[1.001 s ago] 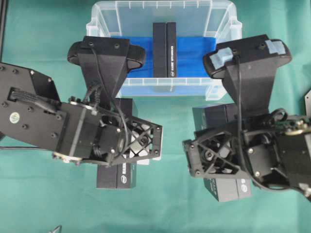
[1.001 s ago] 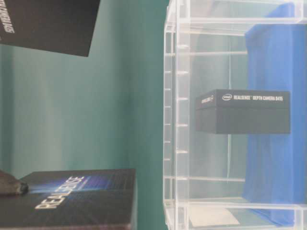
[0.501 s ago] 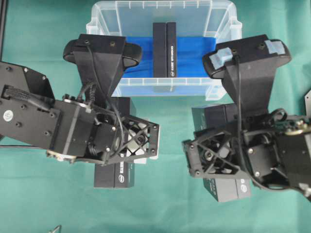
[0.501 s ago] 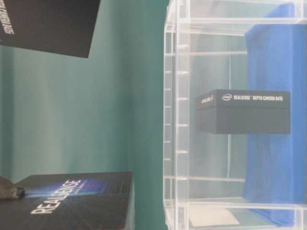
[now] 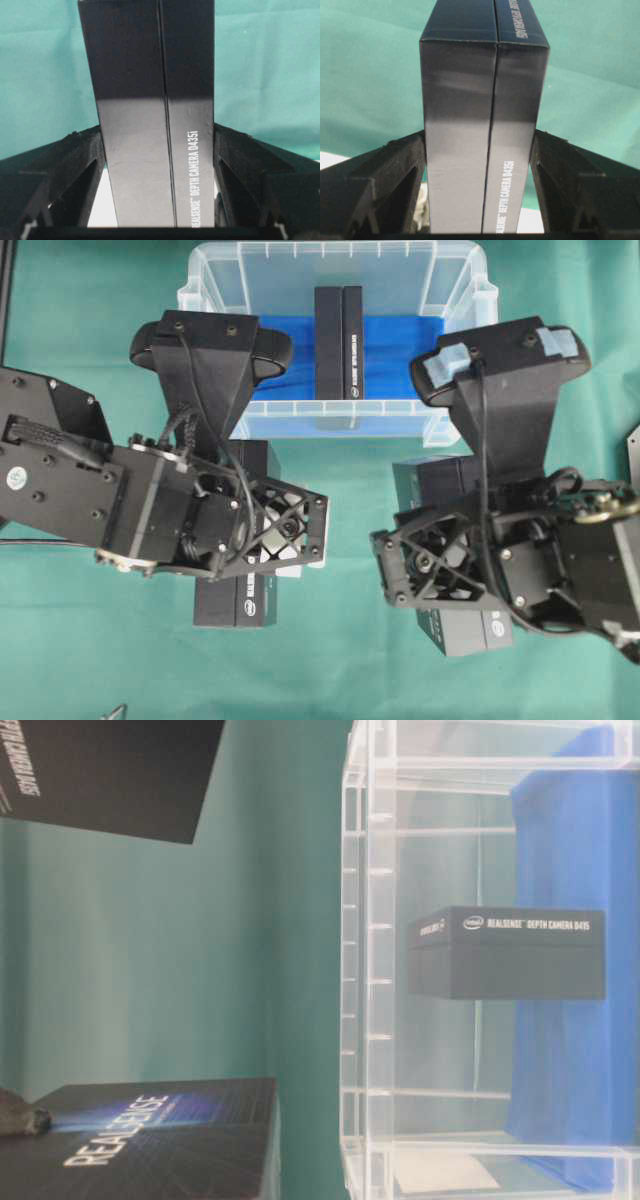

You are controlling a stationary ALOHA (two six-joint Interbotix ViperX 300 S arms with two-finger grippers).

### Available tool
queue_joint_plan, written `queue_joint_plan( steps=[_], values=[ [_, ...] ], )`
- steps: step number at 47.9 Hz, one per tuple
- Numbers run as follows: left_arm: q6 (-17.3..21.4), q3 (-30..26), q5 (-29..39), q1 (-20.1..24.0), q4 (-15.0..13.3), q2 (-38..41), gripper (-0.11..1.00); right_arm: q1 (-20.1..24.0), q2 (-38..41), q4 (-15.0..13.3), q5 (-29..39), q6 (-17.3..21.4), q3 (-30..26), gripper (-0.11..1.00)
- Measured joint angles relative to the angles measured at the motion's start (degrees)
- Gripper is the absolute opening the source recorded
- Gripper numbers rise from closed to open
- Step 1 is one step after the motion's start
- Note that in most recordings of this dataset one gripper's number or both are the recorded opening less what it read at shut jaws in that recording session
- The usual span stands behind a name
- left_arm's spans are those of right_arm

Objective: Take the box out of the case with both arms.
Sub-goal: 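Move both held boxes further forward onto the green cloth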

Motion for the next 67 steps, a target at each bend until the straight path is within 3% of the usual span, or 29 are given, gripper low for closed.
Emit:
queue_joint_plan(
  steps=[25,36,51,67],
  values=[
    [0.26,1.58,-1.05,0.00,0.00,-0.26,0.63,-0.09,0.09,-0.09,0.00,-0.18,0.26,0.67],
    [-0.26,8.79,-8.53,0.09,0.00,-2.55,0.63,-0.09,1.05,-0.09,-4.22,-0.26,4.66,0.67],
    [-5.71,20.92,-16.44,-1.58,0.00,-4.75,0.63,-0.18,1.14,0.00,-13.36,0.70,14.15,0.67],
    [-6.06,30.32,-25.84,-1.67,0.00,-5.62,0.63,-0.44,1.14,0.18,-23.64,3.69,24.52,0.67]
  ],
)
